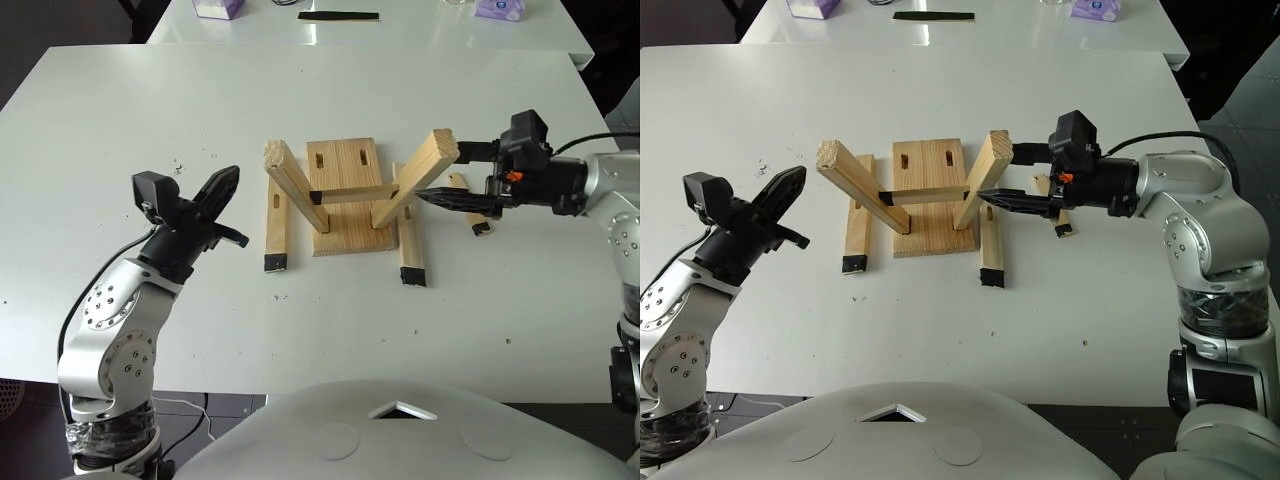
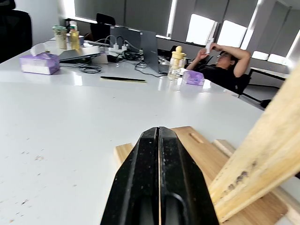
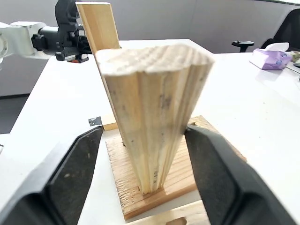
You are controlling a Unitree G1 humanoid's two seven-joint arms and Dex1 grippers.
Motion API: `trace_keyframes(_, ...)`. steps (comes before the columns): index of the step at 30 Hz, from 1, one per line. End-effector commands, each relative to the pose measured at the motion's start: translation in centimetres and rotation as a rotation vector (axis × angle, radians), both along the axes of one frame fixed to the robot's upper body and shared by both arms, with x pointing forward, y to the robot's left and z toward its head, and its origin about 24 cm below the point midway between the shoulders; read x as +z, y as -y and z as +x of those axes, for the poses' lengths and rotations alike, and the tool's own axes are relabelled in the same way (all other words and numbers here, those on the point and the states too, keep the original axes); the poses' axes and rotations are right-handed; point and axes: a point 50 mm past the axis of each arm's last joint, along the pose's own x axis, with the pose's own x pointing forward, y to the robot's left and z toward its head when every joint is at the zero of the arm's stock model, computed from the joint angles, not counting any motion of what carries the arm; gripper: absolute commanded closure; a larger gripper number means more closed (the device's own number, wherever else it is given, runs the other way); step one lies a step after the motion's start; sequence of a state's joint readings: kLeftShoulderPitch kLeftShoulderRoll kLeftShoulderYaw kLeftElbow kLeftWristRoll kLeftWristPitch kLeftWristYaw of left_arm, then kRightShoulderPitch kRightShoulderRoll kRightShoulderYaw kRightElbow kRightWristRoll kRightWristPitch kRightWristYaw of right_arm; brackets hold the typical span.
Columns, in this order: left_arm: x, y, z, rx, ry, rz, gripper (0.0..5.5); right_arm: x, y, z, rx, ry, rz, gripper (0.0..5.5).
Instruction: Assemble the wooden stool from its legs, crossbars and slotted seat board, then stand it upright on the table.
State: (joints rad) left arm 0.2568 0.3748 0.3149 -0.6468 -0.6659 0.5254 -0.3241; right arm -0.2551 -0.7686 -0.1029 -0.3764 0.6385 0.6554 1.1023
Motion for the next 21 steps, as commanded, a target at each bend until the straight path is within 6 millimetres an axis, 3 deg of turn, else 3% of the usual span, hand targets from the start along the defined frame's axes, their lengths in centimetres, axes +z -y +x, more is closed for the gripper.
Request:
trace_keyframes(1, -1.2, -0.7, -0.3, 0.189, -0.042, 0.044, 5.5, -0.1, 3.5, -1.4, -0.139, -0.017, -0.053, 2.33)
trace_keyframes(3, -1.5, 0.1, -0.6, 0.219, -0.052, 0.069, 5.5, -1.0, 4.5, -1.5, -0.24, 0.002, -0.11, 2.52)
trace_keyframes(6, -1.0, 1.7, -0.7, 0.235, -0.016, 0.078, 5.5, -2.3, 4.0, -1.5, -0.35, 0.037, -0.142, 2.88)
trace_keyframes(10, 0.3, 2.6, 0.0, 0.306, 0.055, 0.103, 5.5, -3.5, 1.2, -0.9, -0.683, 0.14, -0.084, 3.58)
trace_keyframes(15, 2.5, 4.4, -0.5, 0.289, 0.124, 0.107, 5.5, -3.5, -2.9, -4.1, -1.002, 0.188, -0.002, 4.43)
trace_keyframes(18, 2.7, 6.1, -0.7, 0.206, 0.118, 0.087, 5.5, -4.0, -5.1, -5.1, -1.086, 0.186, 0.008, 4.88)
trace_keyframes(21, 2.4, 7.0, -0.6, 0.201, 0.099, 0.068, 5.5, -4.0, -6.1, -5.2, -1.12, 0.233, -0.009, 5.4)
